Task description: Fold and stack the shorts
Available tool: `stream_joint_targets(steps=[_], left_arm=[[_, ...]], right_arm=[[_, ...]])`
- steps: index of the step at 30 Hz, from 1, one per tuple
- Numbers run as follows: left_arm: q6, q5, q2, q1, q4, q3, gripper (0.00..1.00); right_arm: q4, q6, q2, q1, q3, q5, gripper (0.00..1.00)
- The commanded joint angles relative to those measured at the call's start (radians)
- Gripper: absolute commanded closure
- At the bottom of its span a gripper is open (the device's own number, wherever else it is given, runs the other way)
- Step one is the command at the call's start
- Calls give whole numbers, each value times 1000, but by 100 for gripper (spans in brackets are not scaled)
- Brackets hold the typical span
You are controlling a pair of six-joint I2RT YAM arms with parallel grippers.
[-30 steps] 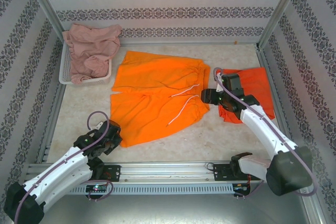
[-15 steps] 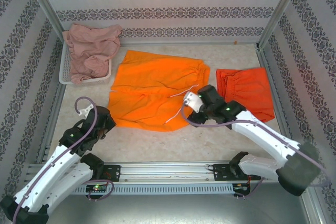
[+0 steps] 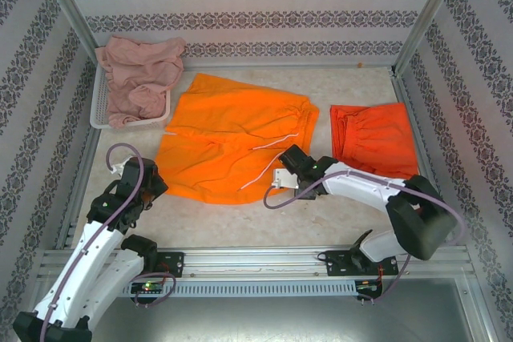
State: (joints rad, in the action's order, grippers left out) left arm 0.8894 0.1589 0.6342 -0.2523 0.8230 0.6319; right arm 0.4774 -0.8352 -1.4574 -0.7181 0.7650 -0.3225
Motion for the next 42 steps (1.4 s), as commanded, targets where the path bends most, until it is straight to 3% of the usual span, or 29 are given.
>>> stream_joint_targets(steps=[1, 5, 8, 14, 21, 27, 31, 37, 42], left_arm=[[-35, -27, 3, 18, -25, -17, 100], [-34, -32, 6, 20, -30, -17, 100], [-32, -32, 5, 23, -34, -20, 100], [-37, -17, 4, 37, -39, 5, 100], [-128, 85, 41, 52, 60, 226, 100], [-214, 193, 77, 56, 144, 446, 100], [-276, 250, 122, 56, 196, 600, 100], [-374, 293, 241, 55, 224, 805, 100], [-406, 272, 358, 56, 168, 838, 100]], right_arm=[[-103, -71, -48, -4, -3, -57, 33], [-130, -74, -93, 1, 12, -55, 41], [-132, -69, -124, 3, 17, -51, 55], [-131, -27, -113, 10, 17, -58, 100], [-27, 31, 135, 8, 40, 45, 100], [241, 131, 335, -17, 117, 242, 100], [396, 241, 374, -29, 177, 329, 100], [435, 384, 403, -17, 207, 442, 100], [437, 448, 342, 79, 225, 518, 100]])
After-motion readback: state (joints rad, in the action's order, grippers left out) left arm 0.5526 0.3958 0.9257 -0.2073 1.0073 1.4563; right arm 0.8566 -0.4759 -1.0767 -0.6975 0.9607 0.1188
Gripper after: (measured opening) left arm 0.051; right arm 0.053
